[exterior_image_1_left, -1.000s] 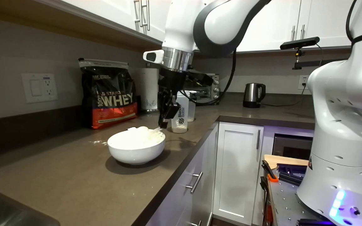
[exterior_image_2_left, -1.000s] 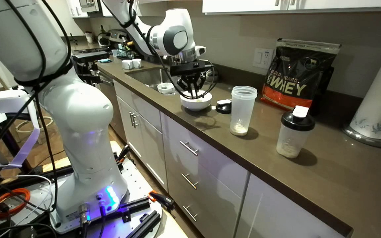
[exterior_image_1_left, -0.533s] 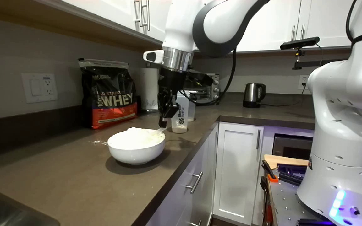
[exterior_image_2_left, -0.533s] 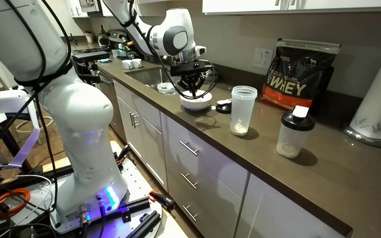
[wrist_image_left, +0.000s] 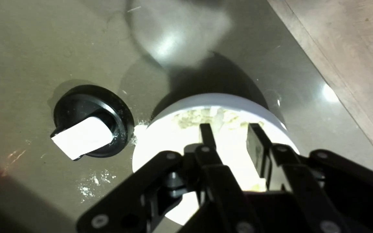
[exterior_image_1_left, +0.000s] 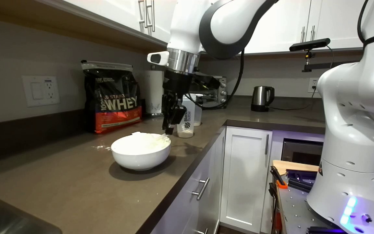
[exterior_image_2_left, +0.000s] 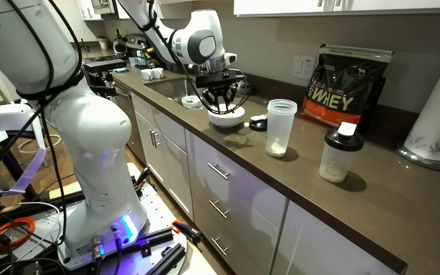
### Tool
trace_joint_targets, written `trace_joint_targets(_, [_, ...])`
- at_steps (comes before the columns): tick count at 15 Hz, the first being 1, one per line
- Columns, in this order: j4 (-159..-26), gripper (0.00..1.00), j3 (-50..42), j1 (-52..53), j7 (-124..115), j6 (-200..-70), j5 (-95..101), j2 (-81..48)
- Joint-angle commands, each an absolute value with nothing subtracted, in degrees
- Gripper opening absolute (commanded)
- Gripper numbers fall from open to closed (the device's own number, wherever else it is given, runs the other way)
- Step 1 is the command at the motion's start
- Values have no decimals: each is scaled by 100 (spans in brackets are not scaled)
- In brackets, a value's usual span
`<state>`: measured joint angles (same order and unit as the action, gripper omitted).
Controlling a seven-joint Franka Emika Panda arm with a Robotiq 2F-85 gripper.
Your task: Scoop some powder and put it in the bottle
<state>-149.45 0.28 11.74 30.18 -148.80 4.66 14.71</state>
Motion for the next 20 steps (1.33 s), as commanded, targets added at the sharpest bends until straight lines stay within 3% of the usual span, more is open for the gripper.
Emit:
trace_joint_targets(1, [-14987,23,-30,1253,3284,-15081,214,1389])
trace_joint_targets(6, [-14996,29,-25,1289,3309,-15140,123,1296])
trace_joint_targets(8, [-14998,17,-21,1287,3324,-15163,91,1257])
trace_joint_targets(10, [-14997,27,-18,1275,3329,-15174,62,1237])
trace_joint_targets(11, [-14999,7,-18,1271,3343,-15186,42,1237])
trace_joint_targets(13, [-14967,2,-24,1252,3379,-15200,41,1208])
trace_joint_targets(20, [-14934,2,-14,1153,3279,-15241,254,1277])
